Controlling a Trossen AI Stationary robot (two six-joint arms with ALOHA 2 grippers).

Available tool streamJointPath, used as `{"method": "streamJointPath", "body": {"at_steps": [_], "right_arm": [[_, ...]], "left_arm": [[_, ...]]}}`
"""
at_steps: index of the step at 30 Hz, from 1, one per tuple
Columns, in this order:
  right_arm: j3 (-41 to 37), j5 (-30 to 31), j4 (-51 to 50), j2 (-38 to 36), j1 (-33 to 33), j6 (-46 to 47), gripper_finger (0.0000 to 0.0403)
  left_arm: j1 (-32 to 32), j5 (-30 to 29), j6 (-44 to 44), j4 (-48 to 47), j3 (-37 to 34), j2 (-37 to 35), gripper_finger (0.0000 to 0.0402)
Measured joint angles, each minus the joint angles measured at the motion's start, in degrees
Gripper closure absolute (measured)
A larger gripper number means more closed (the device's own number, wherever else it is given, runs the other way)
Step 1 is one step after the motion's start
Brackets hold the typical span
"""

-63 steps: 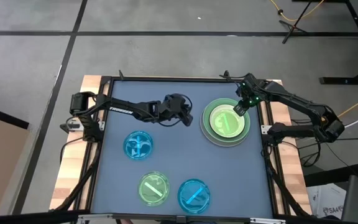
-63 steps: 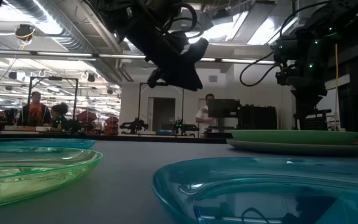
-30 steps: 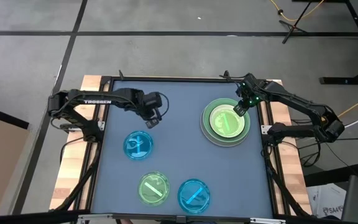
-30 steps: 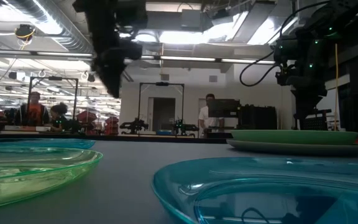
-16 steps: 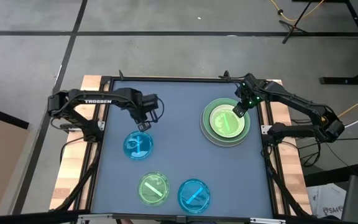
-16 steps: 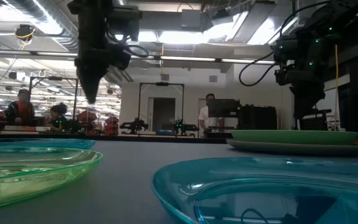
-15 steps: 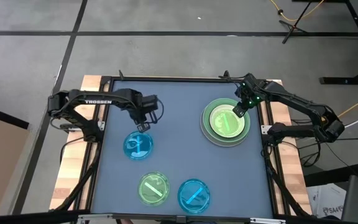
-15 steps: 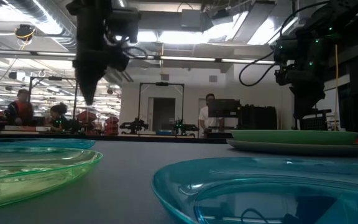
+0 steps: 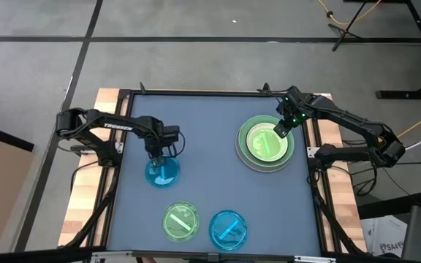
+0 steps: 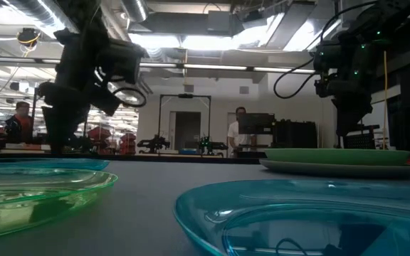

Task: Stack plastic plates
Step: Stack the top small light blue plate on the small light green plate

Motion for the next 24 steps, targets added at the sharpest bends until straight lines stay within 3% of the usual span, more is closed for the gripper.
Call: {"method": "streamJointPath", "body": {"at_steps": [17, 24], "right_arm": [[0.0, 0.0, 0.0, 0.0, 0.0, 0.0, 0.0308], [0.0, 0.0, 0.0, 0.0, 0.0, 0.0, 0.0308]], "left_arm": [[0.0, 0.3, -0.4, 3.2, -3.6, 0.0, 0.0331], [0.0, 3.8, -0.5, 8.5, -5.9, 0.0, 0.0331]]}}
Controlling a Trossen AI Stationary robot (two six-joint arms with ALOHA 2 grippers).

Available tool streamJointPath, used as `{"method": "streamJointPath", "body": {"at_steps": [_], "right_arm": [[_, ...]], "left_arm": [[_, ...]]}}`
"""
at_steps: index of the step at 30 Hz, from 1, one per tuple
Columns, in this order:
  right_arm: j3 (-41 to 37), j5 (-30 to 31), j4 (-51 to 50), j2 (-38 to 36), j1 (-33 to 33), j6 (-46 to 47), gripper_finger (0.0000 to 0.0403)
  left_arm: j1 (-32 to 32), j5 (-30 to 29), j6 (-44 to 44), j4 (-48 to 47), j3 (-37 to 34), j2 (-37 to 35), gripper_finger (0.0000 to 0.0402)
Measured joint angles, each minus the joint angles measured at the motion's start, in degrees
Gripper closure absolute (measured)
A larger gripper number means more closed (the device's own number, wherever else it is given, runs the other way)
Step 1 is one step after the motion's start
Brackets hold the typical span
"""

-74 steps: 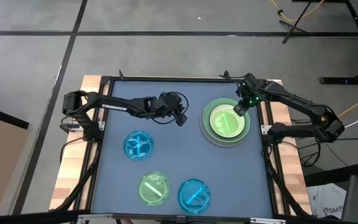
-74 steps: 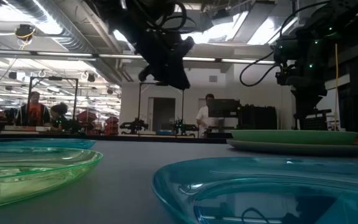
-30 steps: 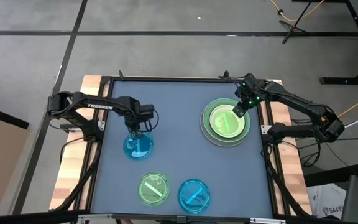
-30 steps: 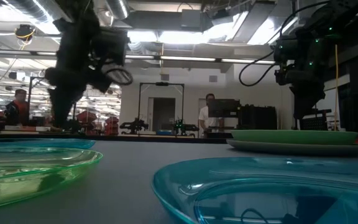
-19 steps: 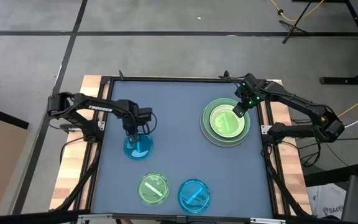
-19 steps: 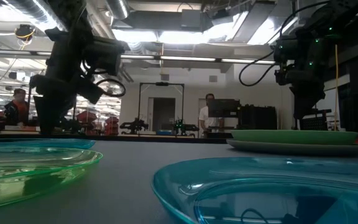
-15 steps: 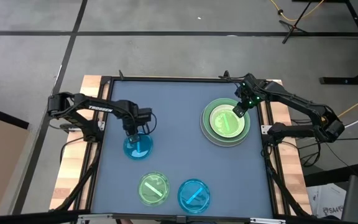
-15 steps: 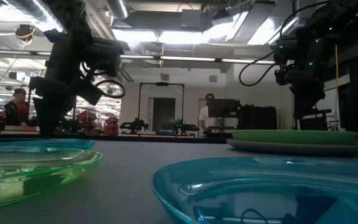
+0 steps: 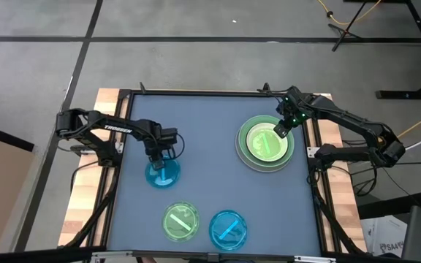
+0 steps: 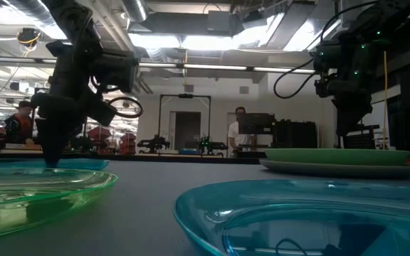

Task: Stack plastic plates
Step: Stack the top small light blue plate on the small light green plate

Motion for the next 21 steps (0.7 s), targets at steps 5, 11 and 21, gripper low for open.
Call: {"method": "streamJointPath", "body": {"at_steps": [5, 11, 21], "right_arm": [[0.0, 0.0, 0.0, 0.0, 0.0, 0.0, 0.0308], [0.0, 0.0, 0.0, 0.0, 0.0, 0.0, 0.0308], [0.0, 0.0, 0.1, 0.0, 0.0, 0.0, 0.0308]], "left_arm": [[0.0, 0.8, -1.0, 1.5, -1.2, -0.2, 0.0331], [0.0, 0.8, -1.1, 1.6, -1.3, -0.2, 0.0333], [0.0, 0.6, -1.5, 1.8, -1.4, -0.1, 0.0385]]}}
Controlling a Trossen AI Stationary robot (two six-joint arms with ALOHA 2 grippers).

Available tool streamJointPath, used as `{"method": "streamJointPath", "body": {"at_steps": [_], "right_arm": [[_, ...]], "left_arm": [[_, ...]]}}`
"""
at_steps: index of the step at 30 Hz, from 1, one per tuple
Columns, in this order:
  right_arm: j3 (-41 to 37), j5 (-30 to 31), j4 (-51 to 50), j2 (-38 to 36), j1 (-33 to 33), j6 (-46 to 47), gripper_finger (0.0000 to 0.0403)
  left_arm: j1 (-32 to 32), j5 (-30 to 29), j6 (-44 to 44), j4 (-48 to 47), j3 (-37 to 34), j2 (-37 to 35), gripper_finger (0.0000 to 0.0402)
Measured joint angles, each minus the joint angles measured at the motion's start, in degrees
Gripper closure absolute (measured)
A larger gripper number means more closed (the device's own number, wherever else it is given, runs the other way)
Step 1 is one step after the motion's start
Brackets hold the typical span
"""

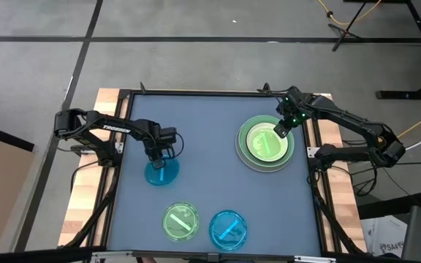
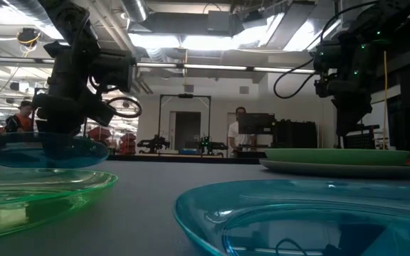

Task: Stack plastic plates
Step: Stack the top small light blue plate on the small light green plate

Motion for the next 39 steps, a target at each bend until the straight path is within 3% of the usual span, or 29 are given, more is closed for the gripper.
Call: {"method": "streamJointPath", "body": {"at_steps": [3, 10, 16, 29, 39], "right_arm": [[0.0, -1.1, 0.0, 0.0, 0.0, 0.0, 0.0308], [0.0, -11.4, 3.8, 0.0, 0.0, 0.1, 0.0308], [0.0, -14.6, 10.2, 0.0, 0.8, 3.3, 0.0308], [0.0, -13.8, 28.2, 0.0, 14.9, 11.1, 0.0308], [0.0, -0.1, 39.5, 0.0, 24.4, 14.1, 0.0308]], "left_arm": [[0.0, 0.0, -0.3, 0.1, 0.2, 0.0, 0.0396], [-0.1, 0.6, -1.3, 3.4, 4.3, 0.3, 0.04], [-0.1, -0.2, -2.7, 8.5, 8.1, 0.3, 0.0401], [0.0, -10.2, -18.3, 22.0, 10.3, 0.2, 0.0401], [-1.0, -23.5, -23.9, 34.8, 10.3, 0.2, 0.0401]]}}
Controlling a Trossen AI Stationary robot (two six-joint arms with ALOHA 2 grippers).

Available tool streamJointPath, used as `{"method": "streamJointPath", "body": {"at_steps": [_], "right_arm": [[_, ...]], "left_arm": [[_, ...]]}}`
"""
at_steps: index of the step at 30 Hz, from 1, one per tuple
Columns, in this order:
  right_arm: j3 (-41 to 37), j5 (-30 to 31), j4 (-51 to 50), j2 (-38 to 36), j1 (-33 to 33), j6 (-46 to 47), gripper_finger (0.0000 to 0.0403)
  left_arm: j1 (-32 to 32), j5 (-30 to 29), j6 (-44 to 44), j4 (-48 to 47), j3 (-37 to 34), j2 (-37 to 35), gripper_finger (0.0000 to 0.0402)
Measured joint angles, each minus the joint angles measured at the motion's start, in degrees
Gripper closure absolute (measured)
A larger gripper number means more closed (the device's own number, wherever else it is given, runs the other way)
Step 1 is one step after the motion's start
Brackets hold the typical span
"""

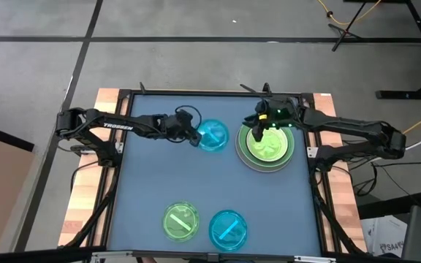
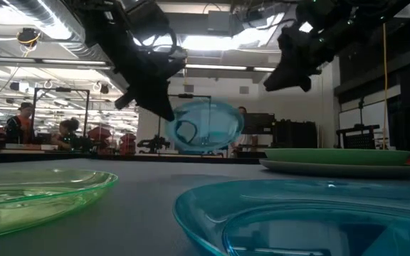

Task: Stack plastic plates
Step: Stack the top small light blue plate on the small light green plate

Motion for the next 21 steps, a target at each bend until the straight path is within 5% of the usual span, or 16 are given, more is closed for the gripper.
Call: {"method": "streamJointPath", "body": {"at_steps": [21], "right_arm": [[0.0, 10.7, 8.3, 0.0, 6.7, 1.4, 0.0308]], "left_arm": [[-1.0, -3.8, 2.0, 18.7, 0.0, -0.1, 0.0401]]}}
